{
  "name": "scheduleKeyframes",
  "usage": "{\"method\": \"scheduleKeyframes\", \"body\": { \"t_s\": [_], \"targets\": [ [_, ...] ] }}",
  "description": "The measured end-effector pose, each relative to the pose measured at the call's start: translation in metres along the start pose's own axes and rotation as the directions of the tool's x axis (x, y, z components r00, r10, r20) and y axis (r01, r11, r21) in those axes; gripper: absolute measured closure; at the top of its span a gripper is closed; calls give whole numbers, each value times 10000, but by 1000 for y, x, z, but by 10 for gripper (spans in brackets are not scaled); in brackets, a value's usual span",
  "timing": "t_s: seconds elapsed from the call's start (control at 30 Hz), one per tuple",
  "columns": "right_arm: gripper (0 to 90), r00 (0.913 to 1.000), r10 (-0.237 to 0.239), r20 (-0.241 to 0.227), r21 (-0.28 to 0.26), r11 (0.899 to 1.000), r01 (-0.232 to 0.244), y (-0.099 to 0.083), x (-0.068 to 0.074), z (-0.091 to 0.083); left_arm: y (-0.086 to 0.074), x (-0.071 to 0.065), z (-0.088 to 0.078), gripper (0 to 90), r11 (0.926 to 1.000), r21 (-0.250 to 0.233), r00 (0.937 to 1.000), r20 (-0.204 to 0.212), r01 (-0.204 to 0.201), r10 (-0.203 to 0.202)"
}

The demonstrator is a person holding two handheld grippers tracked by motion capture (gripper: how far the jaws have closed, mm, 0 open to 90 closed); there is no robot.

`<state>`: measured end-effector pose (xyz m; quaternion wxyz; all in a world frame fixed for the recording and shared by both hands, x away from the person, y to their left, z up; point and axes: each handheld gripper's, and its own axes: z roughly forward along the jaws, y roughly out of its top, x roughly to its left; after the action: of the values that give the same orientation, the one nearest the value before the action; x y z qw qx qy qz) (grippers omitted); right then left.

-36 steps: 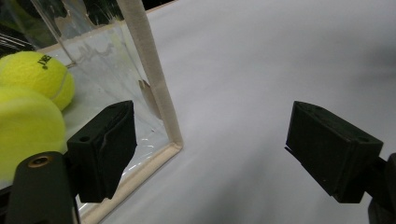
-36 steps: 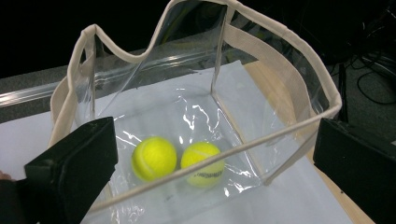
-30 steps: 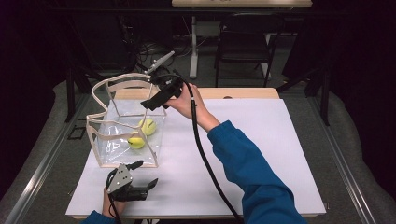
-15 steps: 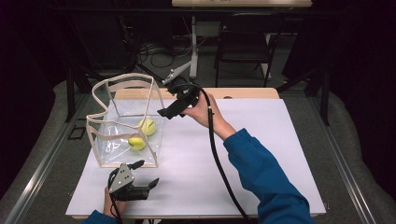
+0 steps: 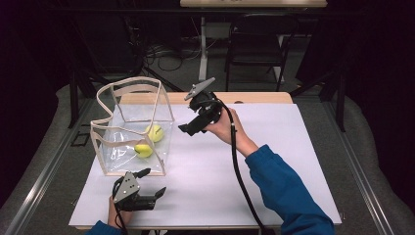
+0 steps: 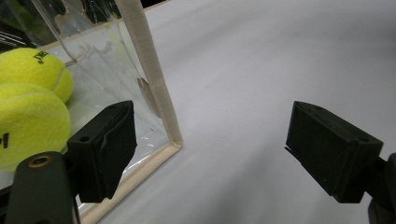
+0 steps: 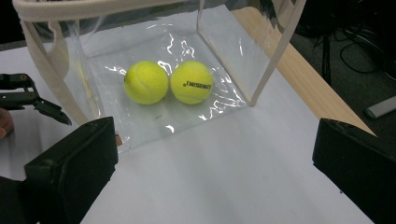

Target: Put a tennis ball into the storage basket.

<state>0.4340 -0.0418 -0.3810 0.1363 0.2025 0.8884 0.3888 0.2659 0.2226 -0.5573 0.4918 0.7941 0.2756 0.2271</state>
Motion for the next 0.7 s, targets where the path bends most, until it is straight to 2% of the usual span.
{"method": "scheduleKeyframes", "body": {
  "t_s": [0.23,0.47,0.7],
  "targets": [
    [0,10000,74,-7,140,9999,-74,-19,4,-3,0,0,-1,161,10000,-18,10000,0,-14,14],
    [0,9998,215,28,501,9985,-216,-38,6,-5,0,-1,-1,161,10000,-7,10000,-12,-33,33],
    [0,9993,345,128,582,9977,-352,-53,5,-12,0,-1,-1,162,10000,19,10000,-11,-50,50]
  ]
}}
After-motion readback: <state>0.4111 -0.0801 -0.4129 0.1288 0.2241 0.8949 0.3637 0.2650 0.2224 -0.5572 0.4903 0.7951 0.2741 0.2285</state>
